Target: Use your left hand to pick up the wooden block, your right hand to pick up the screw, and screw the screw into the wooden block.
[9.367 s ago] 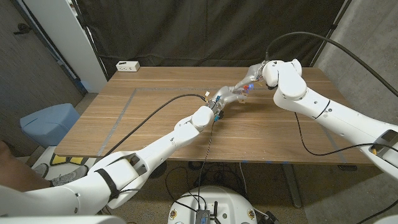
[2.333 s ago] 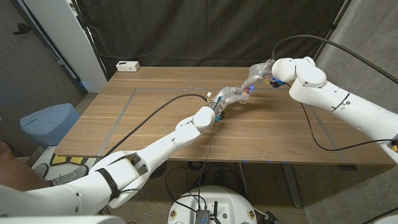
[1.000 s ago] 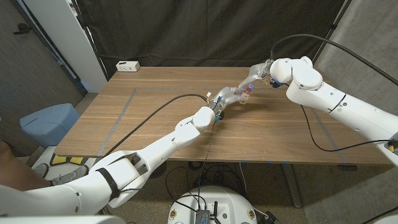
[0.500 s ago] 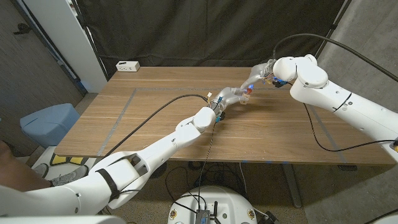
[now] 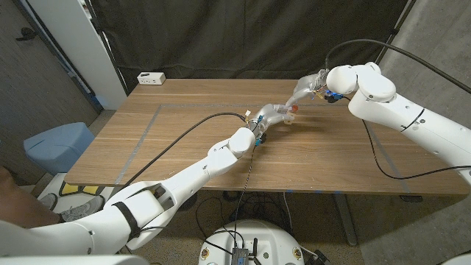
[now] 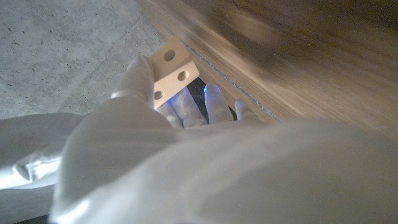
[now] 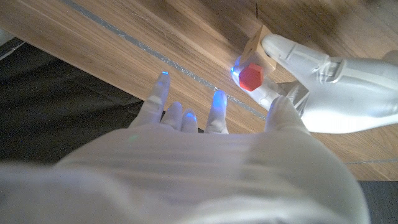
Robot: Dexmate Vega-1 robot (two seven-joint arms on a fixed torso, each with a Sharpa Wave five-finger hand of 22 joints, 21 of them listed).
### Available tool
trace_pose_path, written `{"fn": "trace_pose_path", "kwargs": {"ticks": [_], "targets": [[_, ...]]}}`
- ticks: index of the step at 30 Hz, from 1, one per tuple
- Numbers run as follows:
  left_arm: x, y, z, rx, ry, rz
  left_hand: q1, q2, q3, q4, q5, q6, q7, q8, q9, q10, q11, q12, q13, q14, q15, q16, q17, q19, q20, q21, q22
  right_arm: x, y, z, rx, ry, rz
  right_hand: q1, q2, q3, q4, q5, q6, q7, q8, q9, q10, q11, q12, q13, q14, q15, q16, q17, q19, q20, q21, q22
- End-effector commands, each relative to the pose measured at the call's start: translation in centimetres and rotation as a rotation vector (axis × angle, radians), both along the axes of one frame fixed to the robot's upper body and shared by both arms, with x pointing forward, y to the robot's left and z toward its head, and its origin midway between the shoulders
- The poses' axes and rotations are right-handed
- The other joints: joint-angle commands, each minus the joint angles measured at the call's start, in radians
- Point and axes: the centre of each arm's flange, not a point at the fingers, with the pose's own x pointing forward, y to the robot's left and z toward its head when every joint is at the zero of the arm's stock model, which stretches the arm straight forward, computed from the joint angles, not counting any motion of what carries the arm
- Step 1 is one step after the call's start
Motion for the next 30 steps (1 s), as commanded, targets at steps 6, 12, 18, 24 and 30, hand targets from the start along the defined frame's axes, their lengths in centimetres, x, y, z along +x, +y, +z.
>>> {"fn": "trace_pose_path", "kwargs": {"ticks": [6, 12, 18, 24, 30], "targets": [[0.01, 0.24, -0.11, -0.018, 0.002, -0.001, -0.016, 0.041, 0.034, 0.03, 0.009, 0.032, 0.023, 0.007, 0.004, 0.013, -0.003, 0.022, 0.104, 0.005, -0.081, 0.001, 0.003, -0.001, 0.006, 0.004, 0.004, -1.06, -0.07, 0.4, -0.026, 0.034, 0.024, 0.054, -0.001, 0.02, -0.03, -0.01, -0.065, -0.009, -0.035, 0.007, -0.06, 0.005, -0.001, 0.003, -0.042, 0.011, 0.001, 0.003, -0.019, 0.004, -0.001, 0.002], [0.15, 0.25, 0.1, -0.016, -0.001, -0.004, -0.016, 0.04, 0.035, 0.029, 0.009, 0.034, 0.022, 0.008, 0.004, 0.013, -0.003, 0.022, 0.104, 0.005, -0.081, 0.001, 0.003, -0.001, 0.006, 0.004, 0.004, -1.0, -0.31, 0.25, -0.042, 0.043, 0.023, 0.091, -0.007, 0.033, -0.043, -0.017, -0.102, -0.019, -0.052, 0.011, -0.095, 0.002, -0.001, 0.004, -0.059, 0.014, 0.003, 0.003, -0.027, 0.004, -0.001, 0.002], [0.25, 0.17, 0.3, -0.013, -0.005, -0.004, -0.016, 0.042, 0.035, 0.029, 0.009, 0.034, 0.024, 0.008, 0.004, 0.013, -0.003, 0.022, 0.104, 0.005, -0.082, 0.002, 0.004, -0.002, 0.006, 0.004, 0.004, -0.9, -0.44, 0.14, -0.057, 0.029, 0.023, 0.147, -0.026, 0.05, -0.052, -0.019, -0.137, -0.06, -0.066, 0.014, -0.137, -0.025, 0.0, 0.004, -0.082, 0.005, 0.005, 0.004, -0.037, 0.004, 0.0, 0.002], [0.31, 0.15, 0.29, -0.013, -0.003, -0.003, -0.016, 0.04, 0.035, 0.028, 0.009, 0.035, 0.024, 0.008, 0.004, 0.012, -0.003, 0.022, 0.104, 0.005, -0.083, 0.002, 0.004, -0.002, 0.006, 0.004, 0.004, -0.78, -0.65, -0.03, -0.065, 0.014, 0.021, 0.198, -0.036, 0.067, -0.055, -0.015, -0.136, -0.096, -0.066, 0.015, -0.151, -0.063, 0.006, 0.004, -0.09, -0.008, 0.008, 0.004, -0.041, 0.003, 0.001, 0.002], [0.38, 0.18, 0.29, -0.011, -0.001, -0.001, -0.017, 0.04, 0.035, 0.028, 0.008, 0.035, 0.025, 0.008, 0.004, 0.014, -0.003, 0.023, 0.104, 0.005, -0.081, 0.002, 0.004, -0.002, 0.006, 0.004, 0.004, -0.66, -0.88, -0.31, -0.073, -0.019, 0.026, 0.237, -0.048, 0.078, -0.054, -0.012, -0.115, -0.134, -0.056, 0.017, -0.141, -0.087, 0.014, 0.004, -0.086, -0.028, 0.013, 0.003, -0.04, 0.003, 0.003, 0.001]]}}
